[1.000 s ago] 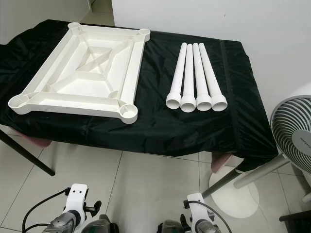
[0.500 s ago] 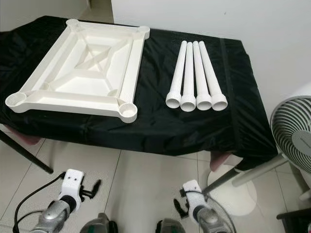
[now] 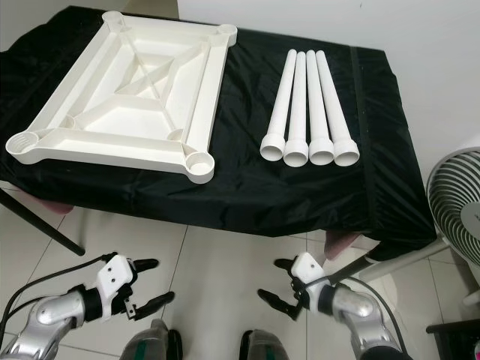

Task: Building children table

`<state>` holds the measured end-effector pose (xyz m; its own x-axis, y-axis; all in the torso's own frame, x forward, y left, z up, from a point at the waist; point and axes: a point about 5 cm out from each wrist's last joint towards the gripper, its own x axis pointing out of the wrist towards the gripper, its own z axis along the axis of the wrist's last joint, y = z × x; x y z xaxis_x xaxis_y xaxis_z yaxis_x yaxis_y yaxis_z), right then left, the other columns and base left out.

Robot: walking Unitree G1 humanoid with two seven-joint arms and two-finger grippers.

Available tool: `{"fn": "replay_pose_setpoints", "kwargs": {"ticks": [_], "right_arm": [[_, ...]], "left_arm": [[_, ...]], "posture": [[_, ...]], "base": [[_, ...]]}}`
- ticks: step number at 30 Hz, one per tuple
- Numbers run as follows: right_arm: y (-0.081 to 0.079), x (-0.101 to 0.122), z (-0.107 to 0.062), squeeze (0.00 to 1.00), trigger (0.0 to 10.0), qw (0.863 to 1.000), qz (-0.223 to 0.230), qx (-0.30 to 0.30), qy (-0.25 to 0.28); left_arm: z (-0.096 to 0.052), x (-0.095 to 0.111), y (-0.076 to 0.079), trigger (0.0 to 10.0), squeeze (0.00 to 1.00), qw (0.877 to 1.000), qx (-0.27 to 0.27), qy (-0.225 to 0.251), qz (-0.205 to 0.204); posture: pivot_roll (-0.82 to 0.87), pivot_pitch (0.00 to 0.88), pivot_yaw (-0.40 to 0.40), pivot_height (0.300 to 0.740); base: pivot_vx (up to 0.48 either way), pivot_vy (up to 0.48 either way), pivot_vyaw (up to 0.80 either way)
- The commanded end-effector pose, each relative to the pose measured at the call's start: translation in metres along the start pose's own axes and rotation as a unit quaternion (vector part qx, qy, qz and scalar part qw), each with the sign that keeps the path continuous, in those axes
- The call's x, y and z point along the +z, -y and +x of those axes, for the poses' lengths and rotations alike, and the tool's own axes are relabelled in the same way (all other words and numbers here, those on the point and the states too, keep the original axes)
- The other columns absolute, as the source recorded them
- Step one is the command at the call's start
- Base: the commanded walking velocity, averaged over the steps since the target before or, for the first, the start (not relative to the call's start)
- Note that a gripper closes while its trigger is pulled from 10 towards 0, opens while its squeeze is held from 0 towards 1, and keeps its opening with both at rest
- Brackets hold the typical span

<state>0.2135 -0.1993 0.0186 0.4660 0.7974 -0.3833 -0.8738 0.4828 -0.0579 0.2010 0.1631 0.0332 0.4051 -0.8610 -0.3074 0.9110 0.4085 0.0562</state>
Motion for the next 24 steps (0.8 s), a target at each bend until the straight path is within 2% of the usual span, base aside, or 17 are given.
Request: {"fn": "replay_pose_setpoints", "kwargs": {"ticks": [1,2,3,5,8,9,10,12,14,15,18,21,22,24], "right_arm": [[-0.005,0.008,-0.008,0.0,10.0,0.999,0.006,0.052,0.005],[-0.005,0.008,-0.008,0.0,10.0,0.999,0.006,0.052,0.005],[-0.005,0.023,-0.01,0.0,10.0,0.996,-0.002,0.082,0.023],[-0.006,0.04,-0.014,0.0,10.0,0.992,-0.008,0.118,0.042],[0.015,0.079,-0.009,0.0,10.0,0.99,-0.007,0.081,0.119],[0.019,0.087,-0.007,0.0,10.0,0.988,-0.005,0.071,0.137],[0.019,0.087,-0.007,0.0,10.0,0.988,-0.005,0.071,0.137],[0.025,0.099,-0.006,0.0,10.0,0.985,-0.003,0.064,0.159],[0.033,0.112,0.0,0.0,10.0,0.983,-0.017,0.041,0.181],[0.033,0.112,0.0,0.0,10.0,0.983,-0.017,0.041,0.181],[0.052,0.131,0.009,0.0,10.0,0.973,-0.005,-0.04,0.227],[0.062,0.146,0.013,0.0,10.0,0.959,0.022,-0.104,0.264],[0.062,0.146,0.013,0.0,10.0,0.959,0.022,-0.104,0.264],[0.068,0.155,0.017,0.0,10.0,0.942,0.05,-0.159,0.293]], "left_arm": [[-0.009,0.011,0.005,10.0,0.0,0.998,-0.061,-0.004,-0.005],[-0.009,0.011,0.005,10.0,0.0,0.998,-0.061,-0.004,-0.005],[-0.012,0.026,0.002,10.0,0.0,0.997,-0.082,0.007,0.001],[-0.017,0.044,0.001,10.0,0.0,0.994,-0.104,0.016,0.003],[-0.016,0.082,-0.021,10.0,0.0,0.995,-0.067,0.076,0.0],[-0.016,0.089,-0.026,10.0,0.0,0.994,-0.06,0.089,-0.001],[-0.016,0.089,-0.026,10.0,0.0,0.994,-0.06,0.089,-0.001],[-0.017,0.1,-0.035,10.0,0.0,0.993,-0.045,0.105,-0.005],[-0.018,0.116,-0.051,10.0,0.0,0.99,-0.005,0.14,0.005],[-0.018,0.116,-0.051,10.0,0.0,0.99,-0.005,0.14,0.005],[-0.018,0.135,-0.072,10.0,0.0,0.983,0.056,0.176,0.005],[-0.016,0.148,-0.087,10.0,0.0,0.971,0.127,0.203,0.0],[-0.016,0.148,-0.087,10.0,0.0,0.971,0.127,0.203,0.0],[-0.011,0.152,-0.096,10.0,0.0,0.959,0.183,0.217,-0.007]], "posture": [[-0.01,0.107,-0.002,0.74],[-0.01,0.107,-0.002,0.74],[-0.01,0.109,-0.002,0.74],[-0.01,0.109,-0.002,0.74],[-0.01,0.103,-0.003,0.74],[-0.01,0.103,-0.003,0.74],[-0.01,0.103,-0.003,0.74],[-0.01,0.093,-0.004,0.74],[-0.01,0.081,-0.002,0.74],[-0.01,0.081,-0.002,0.74],[-0.01,0.064,-0.003,0.74],[-0.01,0.048,-0.001,0.74],[-0.01,0.048,-0.001,0.74],[-0.01,0.033,-0.001,0.74]], "base": [[0.0,0.0,0.0],[0.0,0.0,0.0],[0.0,0.0,0.0],[0.0,0.0,0.0],[0.0,0.0,0.0],[0.0,0.0,0.0],[0.0,0.0,0.0],[0.0,0.0,0.0],[0.0,0.0,0.0],[0.0,0.0,0.0],[0.0,0.0,0.0],[0.0,0.0,0.0],[0.0,0.0,0.0],[0.0,0.0,0.0]]}}
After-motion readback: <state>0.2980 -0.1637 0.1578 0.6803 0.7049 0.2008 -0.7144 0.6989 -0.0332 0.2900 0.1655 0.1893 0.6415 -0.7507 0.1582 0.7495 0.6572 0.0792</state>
